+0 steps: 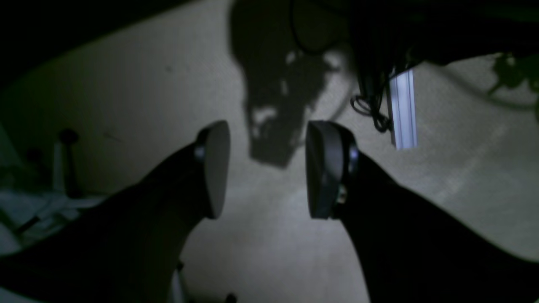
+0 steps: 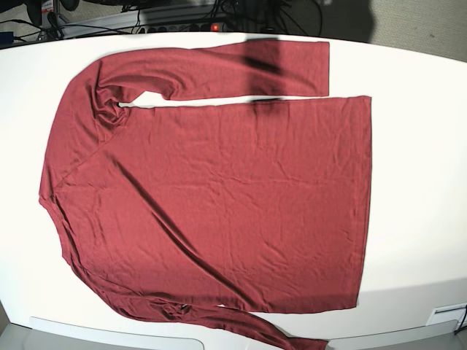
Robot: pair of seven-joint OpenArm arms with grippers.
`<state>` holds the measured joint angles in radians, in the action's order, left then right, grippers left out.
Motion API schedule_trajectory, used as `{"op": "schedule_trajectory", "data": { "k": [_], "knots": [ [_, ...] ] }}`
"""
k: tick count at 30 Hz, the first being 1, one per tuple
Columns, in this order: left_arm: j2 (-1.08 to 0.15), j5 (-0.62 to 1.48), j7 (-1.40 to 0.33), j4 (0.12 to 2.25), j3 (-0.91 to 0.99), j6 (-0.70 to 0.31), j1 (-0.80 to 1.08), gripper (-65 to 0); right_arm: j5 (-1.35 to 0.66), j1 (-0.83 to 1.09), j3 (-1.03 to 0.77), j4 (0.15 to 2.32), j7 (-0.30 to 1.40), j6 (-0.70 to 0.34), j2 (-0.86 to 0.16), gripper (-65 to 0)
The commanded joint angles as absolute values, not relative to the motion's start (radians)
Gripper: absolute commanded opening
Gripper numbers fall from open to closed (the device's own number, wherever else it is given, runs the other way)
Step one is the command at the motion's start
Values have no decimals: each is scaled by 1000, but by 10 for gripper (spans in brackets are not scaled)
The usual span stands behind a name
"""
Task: Fold the T-shirt properly
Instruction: 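Move both grippers in toward the shirt's shoulder edge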
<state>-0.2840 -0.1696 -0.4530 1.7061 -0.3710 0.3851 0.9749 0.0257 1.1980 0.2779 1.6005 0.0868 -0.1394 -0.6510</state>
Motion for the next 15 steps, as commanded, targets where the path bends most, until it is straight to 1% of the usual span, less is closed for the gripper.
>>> {"op": "schedule_trajectory", "data": {
  "k": [1,5,8,12,15],
  "knots": [
    [-286,-211,-441,1747,-374,419,1013,-360,27,1231,258,1639,75,-128,-663,-323],
    [-286,-380,-419,1866,-374,491,1077,-360,27,1267,175,1757,76,-116,-662,-323],
    [-304,-423,-423,1948,-374,491,1094,-360,27,1272,122,1837,76,-117,-663,-323],
    [-368,-441,-457,2042,-374,492,1094,-360,27,1272,68,1940,76,-116,-662,-323],
    [-402,-531,-495,2093,-374,527,1094,-360,27,1272,30,2007,76,-116,-663,-323]
  ]
}}
